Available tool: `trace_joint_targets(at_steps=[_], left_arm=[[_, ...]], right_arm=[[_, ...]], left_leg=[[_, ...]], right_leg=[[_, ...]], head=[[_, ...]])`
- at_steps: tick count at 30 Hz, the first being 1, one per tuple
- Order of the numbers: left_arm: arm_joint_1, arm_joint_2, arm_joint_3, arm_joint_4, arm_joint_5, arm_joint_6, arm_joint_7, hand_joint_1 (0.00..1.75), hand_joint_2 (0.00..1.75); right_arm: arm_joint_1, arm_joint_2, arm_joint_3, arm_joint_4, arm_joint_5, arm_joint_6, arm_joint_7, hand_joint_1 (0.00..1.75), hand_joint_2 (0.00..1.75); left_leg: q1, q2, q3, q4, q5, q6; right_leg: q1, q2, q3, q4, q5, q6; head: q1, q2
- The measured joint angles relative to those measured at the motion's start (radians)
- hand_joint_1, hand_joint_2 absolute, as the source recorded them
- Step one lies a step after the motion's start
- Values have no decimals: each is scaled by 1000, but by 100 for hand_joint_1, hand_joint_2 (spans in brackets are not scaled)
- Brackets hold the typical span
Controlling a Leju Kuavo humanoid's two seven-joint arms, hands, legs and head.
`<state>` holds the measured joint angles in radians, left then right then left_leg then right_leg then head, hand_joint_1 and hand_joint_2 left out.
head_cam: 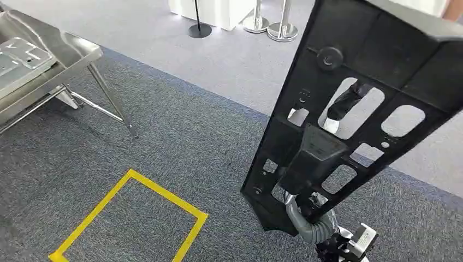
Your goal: Take the parts from the cabinet and place them on the table.
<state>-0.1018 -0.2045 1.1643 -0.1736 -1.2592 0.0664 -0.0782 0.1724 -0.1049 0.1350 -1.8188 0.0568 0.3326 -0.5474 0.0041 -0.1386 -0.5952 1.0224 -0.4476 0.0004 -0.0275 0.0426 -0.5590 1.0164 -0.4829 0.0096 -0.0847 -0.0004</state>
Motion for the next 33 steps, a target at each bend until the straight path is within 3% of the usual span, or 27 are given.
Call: trace_joint_targets(at_steps=[1,2,3,5,6,7,9,10,11,15,16,17,18,20,21,22,24,25,26,28,30,31,32,33], left_arm=[[0,0,0,0,0,0,0,0,175],[0,0,0,0,0,0,0,0,175],[-3,0,0,0,0,0,1,0,175],[-5,0,2,0,3,0,5,0,175],[-5,0,3,0,3,0,5,0,175],[-6,0,4,0,4,0,10,0,175],[-4,0,6,0,6,0,17,0,175],[-2,0,8,0,8,1,17,0,175],[-4,0,10,0,10,1,18,0,175],[1,0,14,0,10,2,18,0,175],[4,-2,14,0,10,3,17,0,175],[2,-1,14,0,9,4,15,0,175],[-1,-2,14,0,8,3,15,0,175],[-2,-3,14,0,6,3,14,0,175],[-2,-3,14,0,6,3,14,0,175],[-1,-3,14,0,5,3,14,0,175],[-2,-3,14,0,4,3,13,0,175],[-2,-4,14,0,3,3,13,0,175],[-4,-4,14,0,3,3,13,0,175],[-6,-4,14,0,1,3,14,0,175],[-2,-3,14,0,-1,3,15,0,175],[-1,-3,14,0,-1,3,16,0,175],[-1,-3,14,0,-2,3,18,0,175],[-3,-3,14,0,-4,3,19,0,175]], right_arm=[[0,0,0,-7,0,0,-1,175,175],[5,0,0,-12,0,0,-2,175,175],[10,0,-1,-15,0,0,-4,175,175],[16,0,-3,-15,0,3,-4,175,175],[19,0,-3,-15,1,4,-3,175,175],[21,0,-3,-18,1,6,-3,175,175],[21,0,-4,-21,2,8,-3,175,175],[21,0,-4,-21,2,10,-4,175,175],[21,0,-5,-21,2,11,-4,175,175],[18,0,-6,-22,2,12,-5,175,175],[16,0,-6,-24,2,12,-5,175,175],[16,-2,-8,-24,2,12,-5,175,175],[18,-2,-8,-25,2,12,-6,175,175],[24,-3,-11,-25,2,14,-6,175,175],[26,-3,-12,-25,2,14,-5,175,175],[27,-3,-13,-25,2,14,-5,175,175],[26,-3,-13,-26,2,16,-5,175,175],[26,-3,-13,-26,2,16,-5,175,175],[26,-3,-13,-26,3,16,-3,175,175],[27,-2,-14,-28,4,16,-1,175,175],[25,-3,-14,-28,5,17,0,175,175],[22,-2,-14,-28,5,17,1,175,175],[22,-1,-14,-29,5,17,1,175,175],[25,-1,-14,-31,5,18,0,175,175]], left_leg=[[-3,53,-6,23,-15,-3],[-5,93,-28,70,-45,-8],[-2,118,-75,166,-96,-13],[0,127,-145,314,-156,-16],[0,128,-154,334,-154,-16],[0,131,-134,299,-124,-14],[-1,149,-39,127,-39,-5],[-5,189,13,33,-8,4],[-20,224,24,2,-26,11],[-19,174,21,-10,-17,33],[-12,162,32,-21,-10,38],[-11,153,34,-25,-7,43],[-11,143,32,-25,-5,47],[-11,117,32,-25,-6,49],[-11,102,33,-24,-6,49],[-11,89,35,-24,-7,48],[-10,58,41,-20,-10,43],[-9,45,42,-15,-14,38],[-13,36,35,-6,-18,32],[-6,14,20,-2,-16,20],[-1,-5,15,-8,-12,8],[-1,20,14,6,-22,5],[-7,75,2,35,-40,1],[-5,107,-33,104,-79,-5]], right_leg=[[0,-14,5,-5,1,-7],[3,-26,7,-6,0,-13],[7,-44,8,-6,-2,-17],[12,-74,8,-5,-5,-21],[13,-85,9,-5,-6,-21],[14,-101,12,-5,-9,-20],[15,-122,21,-5,-15,-18],[16,-131,28,-5,-19,-14],[24,-140,28,-3,-23,-7],[25,-183,39,-10,-27,12],[17,-155,40,2,-40,17],[16,-102,21,43,-68,18],[14,-67,-17,120,-109,21],[13,-46,-100,279,-171,25],[13,-45,-126,318,-168,26],[11,-45,-124,298,-139,27],[4,-38,-60,141,-34,28],[-1,-17,-24,57,10,28],[-5,41,-8,17,-1,27],[-1,29,-13,8,0,20],[4,9,-10,5,2,7],[-2,-8,-4,-5,7,-3],[0,-14,2,-10,6,-6],[4,-32,5,-10,3,-15]], head=[[0,0],[0,0],[0,0],[0,0],[0,0],[0,0],[0,0],[0,0],[0,0],[0,0],[0,0],[0,0],[0,0],[0,0],[0,0],[0,0],[0,0],[0,0],[0,0],[0,0],[0,0],[0,0],[0,0],[0,0]])
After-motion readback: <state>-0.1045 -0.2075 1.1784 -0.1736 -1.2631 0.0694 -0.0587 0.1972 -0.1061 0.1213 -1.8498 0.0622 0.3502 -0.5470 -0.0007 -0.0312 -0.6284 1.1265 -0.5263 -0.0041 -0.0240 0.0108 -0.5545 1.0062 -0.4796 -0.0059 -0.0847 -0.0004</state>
